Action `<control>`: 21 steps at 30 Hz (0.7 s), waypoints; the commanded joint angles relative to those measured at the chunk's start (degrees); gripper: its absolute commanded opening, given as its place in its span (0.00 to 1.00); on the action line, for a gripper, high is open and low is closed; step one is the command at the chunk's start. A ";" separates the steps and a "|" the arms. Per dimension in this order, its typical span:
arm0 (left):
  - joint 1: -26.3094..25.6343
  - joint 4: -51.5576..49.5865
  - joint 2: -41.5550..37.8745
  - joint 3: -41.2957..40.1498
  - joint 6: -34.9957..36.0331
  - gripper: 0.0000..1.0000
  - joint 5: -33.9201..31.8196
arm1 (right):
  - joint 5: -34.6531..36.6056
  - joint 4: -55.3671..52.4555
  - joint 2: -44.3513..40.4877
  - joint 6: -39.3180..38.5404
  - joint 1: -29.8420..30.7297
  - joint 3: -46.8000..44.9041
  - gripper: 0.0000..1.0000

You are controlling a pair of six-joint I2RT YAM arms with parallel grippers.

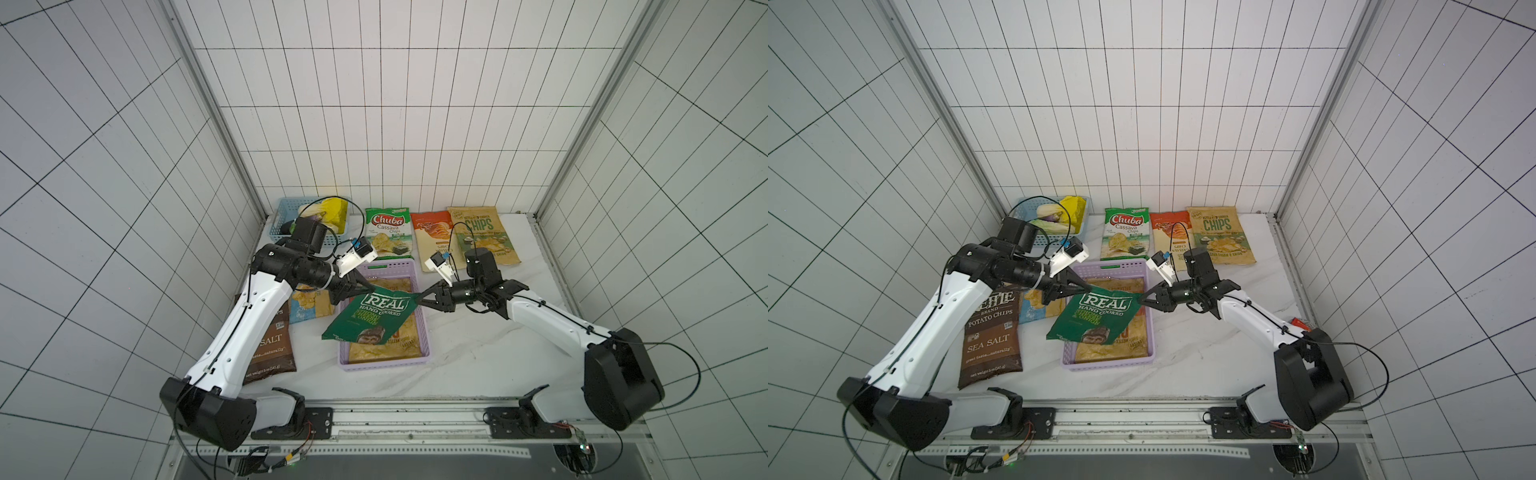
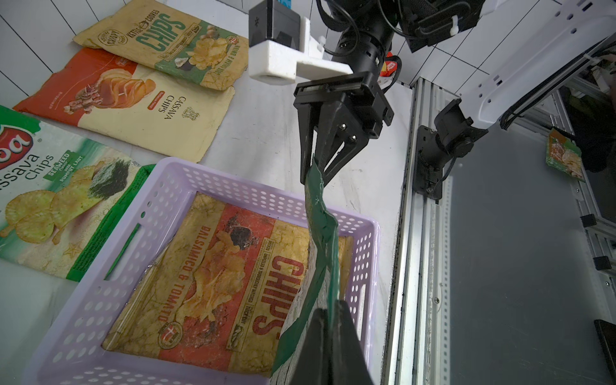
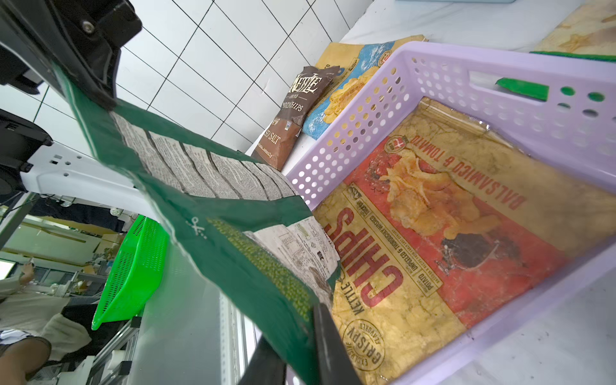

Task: Put the potato chips into the basket
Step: Place the potato chip in the basket.

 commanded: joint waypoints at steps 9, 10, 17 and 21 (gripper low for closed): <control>-0.19 5.53 -2.87 -1.20 -7.21 0.00 2.78 | 2.17 -4.74 -9.19 -0.25 -0.25 2.71 0.00; -0.19 6.34 -3.72 -1.81 -8.02 0.00 2.97 | 2.36 -5.81 -9.98 -0.25 -0.26 3.34 0.00; 0.14 8.31 -7.28 -5.10 -12.52 0.00 0.34 | 5.94 -18.76 -12.48 -2.45 1.06 9.47 0.00; 0.51 7.48 -7.63 -6.63 -14.12 0.00 -0.54 | 9.72 -23.65 -12.59 -2.32 3.64 11.50 0.00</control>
